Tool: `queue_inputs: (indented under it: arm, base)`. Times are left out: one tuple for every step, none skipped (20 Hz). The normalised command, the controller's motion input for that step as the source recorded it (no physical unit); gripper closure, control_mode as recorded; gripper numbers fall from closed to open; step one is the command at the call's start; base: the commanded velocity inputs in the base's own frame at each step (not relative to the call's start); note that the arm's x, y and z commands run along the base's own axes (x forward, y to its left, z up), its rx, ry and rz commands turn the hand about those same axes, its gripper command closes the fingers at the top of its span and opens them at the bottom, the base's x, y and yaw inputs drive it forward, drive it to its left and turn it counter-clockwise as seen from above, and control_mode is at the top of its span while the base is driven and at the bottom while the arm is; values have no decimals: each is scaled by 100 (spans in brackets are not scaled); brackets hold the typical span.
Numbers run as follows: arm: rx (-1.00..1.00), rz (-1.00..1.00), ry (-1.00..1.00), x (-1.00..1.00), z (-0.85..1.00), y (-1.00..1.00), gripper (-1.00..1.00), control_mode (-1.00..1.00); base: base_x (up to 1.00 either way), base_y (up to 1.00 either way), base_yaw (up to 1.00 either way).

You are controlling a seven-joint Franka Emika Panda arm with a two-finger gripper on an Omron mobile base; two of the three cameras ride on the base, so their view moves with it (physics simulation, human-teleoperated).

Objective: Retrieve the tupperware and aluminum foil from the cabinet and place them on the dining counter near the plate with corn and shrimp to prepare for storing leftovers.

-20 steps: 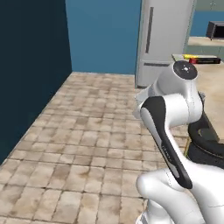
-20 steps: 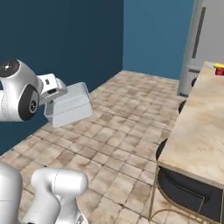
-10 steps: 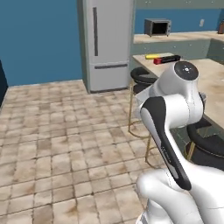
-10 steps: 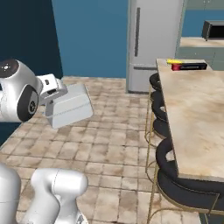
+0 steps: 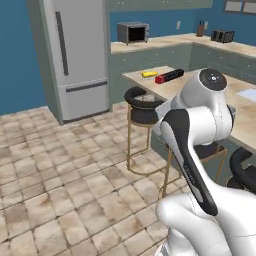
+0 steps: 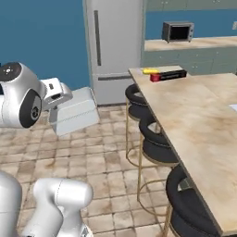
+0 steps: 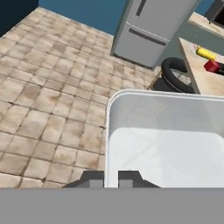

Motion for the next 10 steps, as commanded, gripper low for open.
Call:
queue_inputs:
  arm:
    - [0,0,0,0,0,0,100,100]
    - [0,0,0,0,0,0,100,100]
    - [0,0,0,0,0,0,100,100]
    - [0,0,0,0,0,0,100,100]
    - [0,0,0,0,0,0,100,100]
    - [0,0,0,0,0,0,100,100]
    - [0,0,0,0,0,0,100,100]
    - [0,0,0,0,0,0,100,100]
    - [0,0,0,0,0,0,100,100]
    - [0,0,0,0,0,0,100,100]
  base:
    - [100,61,-49]
    - [100,64,-49]
    - [100,70,-49]
    - [100,74,-49]
    - [100,79,-50]
    - [100,85,-50]
    - [100,86,-50]
    - [100,90,-50]
    - [100,91,-50]
    - [100,93,-50]
